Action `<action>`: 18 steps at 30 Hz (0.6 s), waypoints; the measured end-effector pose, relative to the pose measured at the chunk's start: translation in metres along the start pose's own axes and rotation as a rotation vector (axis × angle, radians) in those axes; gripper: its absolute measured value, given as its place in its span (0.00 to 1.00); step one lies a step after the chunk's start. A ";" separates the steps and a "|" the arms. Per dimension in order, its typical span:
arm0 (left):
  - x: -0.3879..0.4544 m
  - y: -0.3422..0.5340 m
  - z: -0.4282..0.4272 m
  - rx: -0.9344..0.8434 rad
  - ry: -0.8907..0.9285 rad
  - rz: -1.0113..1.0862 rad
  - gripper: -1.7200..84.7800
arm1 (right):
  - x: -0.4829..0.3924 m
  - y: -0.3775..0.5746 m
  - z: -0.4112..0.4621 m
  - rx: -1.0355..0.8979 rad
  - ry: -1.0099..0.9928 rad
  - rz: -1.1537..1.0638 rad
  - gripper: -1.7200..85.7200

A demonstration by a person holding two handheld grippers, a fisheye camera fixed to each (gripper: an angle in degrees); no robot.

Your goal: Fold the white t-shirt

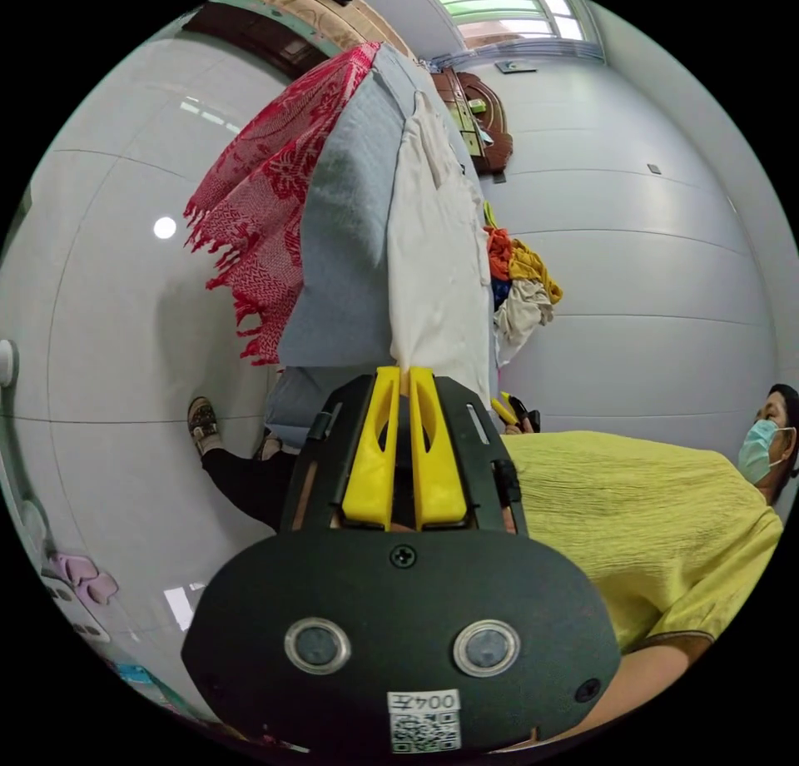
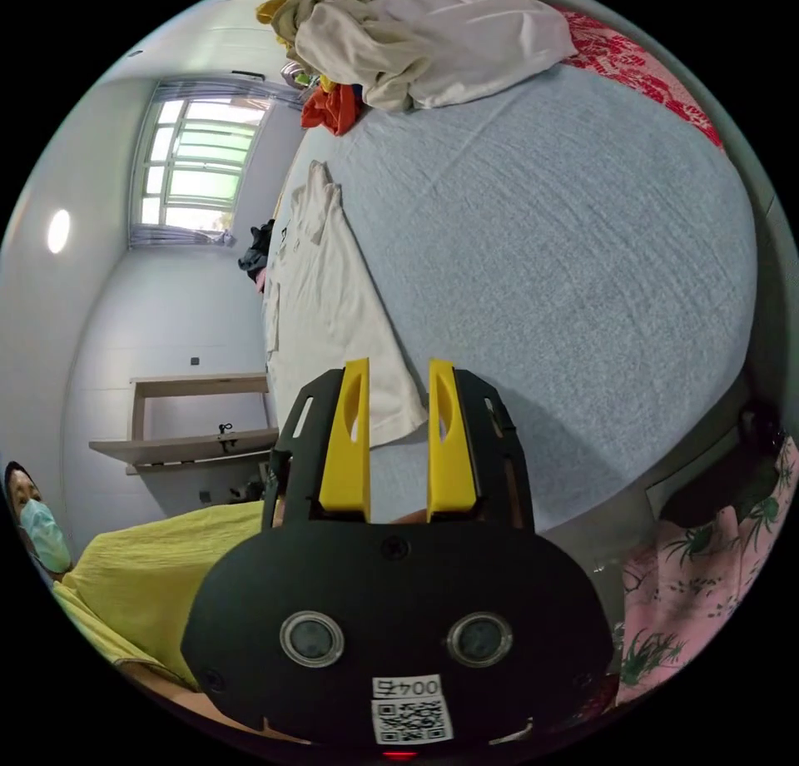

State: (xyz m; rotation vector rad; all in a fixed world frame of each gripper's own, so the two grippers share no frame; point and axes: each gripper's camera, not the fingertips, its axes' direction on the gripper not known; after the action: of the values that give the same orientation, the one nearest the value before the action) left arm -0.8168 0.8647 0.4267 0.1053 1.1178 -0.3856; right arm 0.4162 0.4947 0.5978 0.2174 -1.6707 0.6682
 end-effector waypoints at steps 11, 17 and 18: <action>0.046 0.010 -0.013 0.028 -0.048 -0.007 0.04 | -0.009 0.017 -0.040 -0.090 -0.127 -0.085 0.15; 0.056 0.016 -0.017 0.055 -0.024 -0.031 0.04 | -0.015 0.019 -0.058 -0.079 -0.147 -0.056 0.13; 0.057 0.016 -0.017 0.056 -0.023 -0.034 0.04 | -0.017 0.019 -0.061 -0.081 -0.146 -0.047 0.12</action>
State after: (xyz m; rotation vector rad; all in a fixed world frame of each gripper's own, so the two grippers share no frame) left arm -0.8044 0.8701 0.3664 0.1305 1.0874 -0.4477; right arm 0.4621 0.5388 0.5801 0.2520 -1.8230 0.5591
